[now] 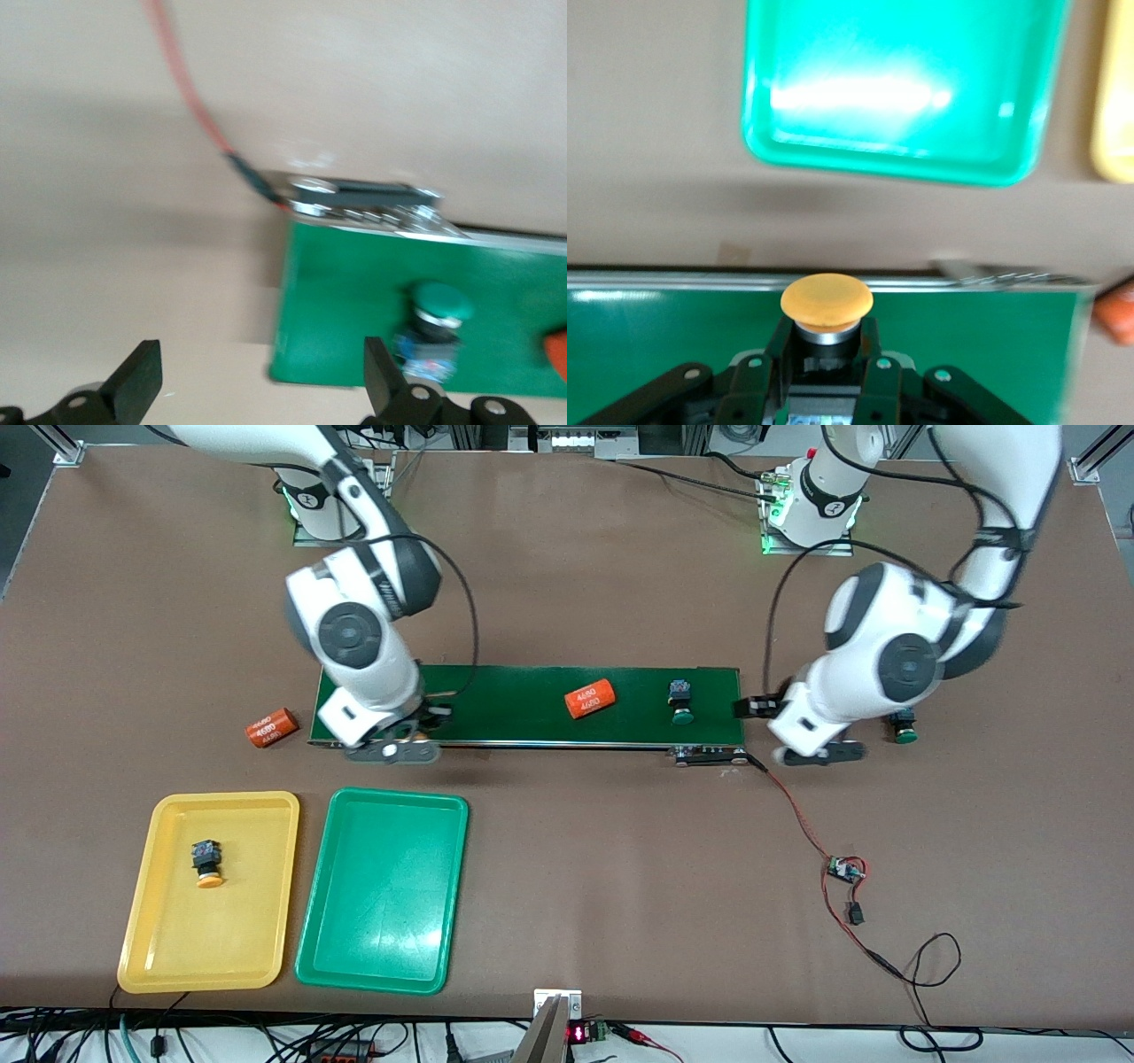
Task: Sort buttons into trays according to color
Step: 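Drop the yellow button into the yellow tray while the left gripper grasps a green button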
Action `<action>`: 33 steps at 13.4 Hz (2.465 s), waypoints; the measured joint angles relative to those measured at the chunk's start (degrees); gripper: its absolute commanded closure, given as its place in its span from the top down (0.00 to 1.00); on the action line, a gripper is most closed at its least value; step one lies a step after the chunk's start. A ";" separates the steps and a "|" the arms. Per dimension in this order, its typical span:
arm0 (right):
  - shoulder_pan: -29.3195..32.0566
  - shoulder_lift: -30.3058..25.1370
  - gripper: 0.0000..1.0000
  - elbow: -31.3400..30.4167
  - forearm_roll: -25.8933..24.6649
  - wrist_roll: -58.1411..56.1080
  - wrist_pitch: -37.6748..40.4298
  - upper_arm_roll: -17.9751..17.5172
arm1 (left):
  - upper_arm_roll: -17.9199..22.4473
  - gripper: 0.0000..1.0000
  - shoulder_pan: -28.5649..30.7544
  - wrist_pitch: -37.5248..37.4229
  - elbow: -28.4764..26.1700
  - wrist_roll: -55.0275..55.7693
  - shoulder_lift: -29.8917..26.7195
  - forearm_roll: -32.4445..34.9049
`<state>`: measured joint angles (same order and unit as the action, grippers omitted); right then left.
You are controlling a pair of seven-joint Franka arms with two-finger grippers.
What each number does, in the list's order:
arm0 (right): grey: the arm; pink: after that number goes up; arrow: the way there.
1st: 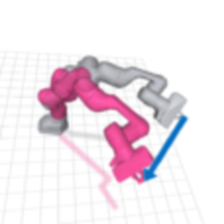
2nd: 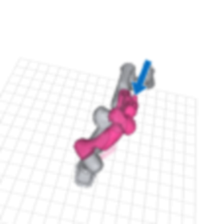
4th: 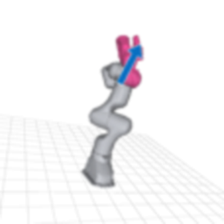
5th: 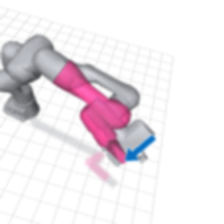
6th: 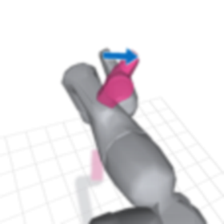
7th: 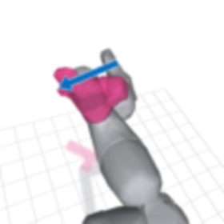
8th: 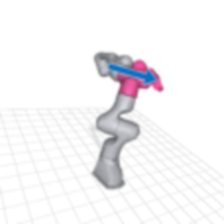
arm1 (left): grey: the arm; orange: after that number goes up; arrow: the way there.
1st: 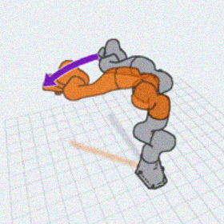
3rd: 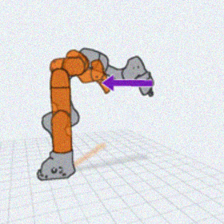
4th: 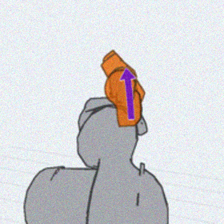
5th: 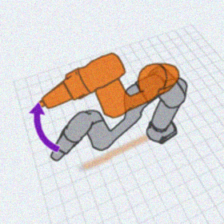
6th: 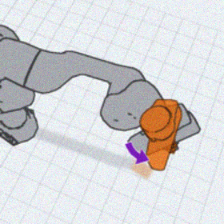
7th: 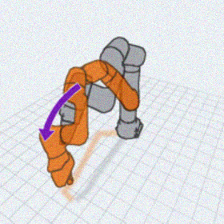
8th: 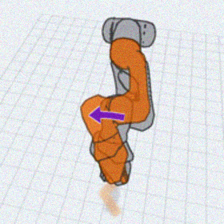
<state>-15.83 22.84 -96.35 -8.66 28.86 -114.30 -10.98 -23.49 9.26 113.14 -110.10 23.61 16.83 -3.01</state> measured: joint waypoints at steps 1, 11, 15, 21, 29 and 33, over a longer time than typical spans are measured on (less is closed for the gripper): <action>0.75 -0.22 0.05 2.18 0.01 -1.20 1.44 1.00 | 2.13 1.00 1.07 -0.75 -0.07 -1.35 -0.05 0.45; 10.29 6.64 0.05 8.92 0.62 -26.52 -2.76 10.40 | 19.62 1.00 5.78 3.00 -2.92 -28.06 8.42 13.60; 12.19 14.61 0.05 9.12 -2.09 -30.69 -16.39 13.51 | 20.80 0.95 8.28 9.61 -5.80 -33.20 12.29 13.60; 13.35 19.85 0.12 9.38 -2.74 -32.54 -26.45 15.47 | 20.47 0.96 7.87 9.63 -5.88 -33.19 12.08 12.68; 13.21 21.33 0.93 9.35 -2.73 -32.54 -27.07 15.34 | 20.34 0.96 7.81 9.48 -6.74 -33.19 12.20 10.74; 12.83 21.08 1.00 9.31 -2.70 -32.53 -26.97 15.23 | 20.25 0.52 7.64 9.35 -7.07 -33.19 12.42 9.18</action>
<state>-3.00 43.92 -87.04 -11.36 -3.67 -141.27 4.24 -3.24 16.90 122.49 -117.17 -9.58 29.25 6.16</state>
